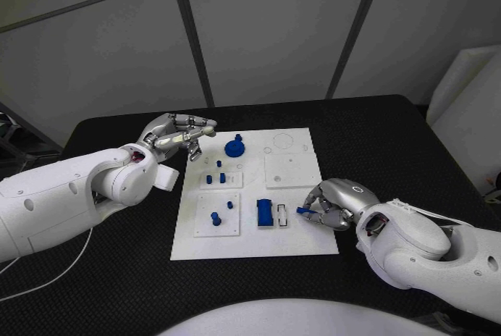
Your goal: Assemble the parts on the task board
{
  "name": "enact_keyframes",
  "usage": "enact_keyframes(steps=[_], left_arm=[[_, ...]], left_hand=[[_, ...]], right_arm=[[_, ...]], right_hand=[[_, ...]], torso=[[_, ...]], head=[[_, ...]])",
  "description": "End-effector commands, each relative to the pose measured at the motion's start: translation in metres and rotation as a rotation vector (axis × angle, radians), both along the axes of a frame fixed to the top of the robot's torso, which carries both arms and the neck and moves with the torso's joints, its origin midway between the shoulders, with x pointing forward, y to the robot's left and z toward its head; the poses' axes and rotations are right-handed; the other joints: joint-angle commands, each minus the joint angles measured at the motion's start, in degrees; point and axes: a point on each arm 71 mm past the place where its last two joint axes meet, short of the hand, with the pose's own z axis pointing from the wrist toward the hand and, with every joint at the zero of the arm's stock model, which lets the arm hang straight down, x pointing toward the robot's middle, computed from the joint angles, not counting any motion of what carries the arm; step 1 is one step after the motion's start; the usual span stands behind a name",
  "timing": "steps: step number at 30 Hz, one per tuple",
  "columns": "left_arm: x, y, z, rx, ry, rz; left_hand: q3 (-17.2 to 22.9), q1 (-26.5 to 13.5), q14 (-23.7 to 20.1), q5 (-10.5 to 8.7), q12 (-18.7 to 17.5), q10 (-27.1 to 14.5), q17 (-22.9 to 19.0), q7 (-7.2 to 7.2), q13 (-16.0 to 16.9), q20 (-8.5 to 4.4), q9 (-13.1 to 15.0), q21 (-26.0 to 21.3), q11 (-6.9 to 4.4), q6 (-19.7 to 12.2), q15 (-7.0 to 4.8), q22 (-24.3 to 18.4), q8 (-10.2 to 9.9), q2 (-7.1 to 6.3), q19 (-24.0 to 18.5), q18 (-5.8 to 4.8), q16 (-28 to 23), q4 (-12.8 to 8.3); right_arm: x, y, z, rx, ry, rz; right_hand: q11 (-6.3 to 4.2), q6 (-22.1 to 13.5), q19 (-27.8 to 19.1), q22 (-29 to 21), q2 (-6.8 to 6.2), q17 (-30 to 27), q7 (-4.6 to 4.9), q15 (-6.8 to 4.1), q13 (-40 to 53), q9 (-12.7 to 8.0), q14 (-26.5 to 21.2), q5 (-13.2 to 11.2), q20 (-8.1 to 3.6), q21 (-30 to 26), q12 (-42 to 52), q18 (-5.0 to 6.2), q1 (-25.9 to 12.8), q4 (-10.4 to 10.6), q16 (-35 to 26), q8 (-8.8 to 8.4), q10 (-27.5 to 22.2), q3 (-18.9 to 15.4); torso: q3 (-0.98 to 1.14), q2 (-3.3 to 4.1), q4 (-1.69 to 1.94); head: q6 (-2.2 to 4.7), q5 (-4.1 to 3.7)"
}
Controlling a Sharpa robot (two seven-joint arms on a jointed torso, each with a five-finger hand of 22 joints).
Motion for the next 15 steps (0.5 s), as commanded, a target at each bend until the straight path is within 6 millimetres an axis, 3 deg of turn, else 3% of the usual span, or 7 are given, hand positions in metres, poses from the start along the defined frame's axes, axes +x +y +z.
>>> enact_keyframes(steps=[1,15], left_arm=[[0.000,-0.002,0.001,-0.009,0.001,-0.011],[-0.002,-0.003,0.002,-0.011,0.001,-0.017]], left_hand=[[-0.2,0.0,-0.5,0.20,0.2,-0.5,-0.1,-0.02,0.1,-0.07,-0.1,-0.2,0.01,-0.1,0.12,-0.1,0.2,0.46,0.1,0.59,0.1,-0.2],[-0.2,0.0,-0.5,0.20,0.2,-0.5,-0.1,-0.02,0.1,-0.07,-0.1,-0.2,0.01,-0.1,0.12,-0.1,0.2,0.46,0.1,0.59,0.1,-0.2]], right_arm=[[-0.001,0.002,0.007,0.123,-0.014,-0.061],[0.003,0.016,-0.004,0.201,0.136,-0.100]], right_hand=[[-0.54,1.0,0.1,0.2,-1.16,14.7,-0.64,-0.46,-2.3,4.6,5.9,-0.2,-0.38,0.2,0.0,-0.98,-0.7,0.6,0.3,0.90,0.5,0.9],[-0.57,1.0,0.1,0.1,-1.97,14.8,-0.67,-0.51,-2.3,5.0,5.9,-0.2,-0.45,0.2,-0.1,-0.97,-2.1,1.2,0.3,1.13,0.5,1.6]], torso=[[0.00,0.05,-0.03],[-0.03,0.05,0.04]], head=[[0.02,0.07],[-0.25,0.27]])
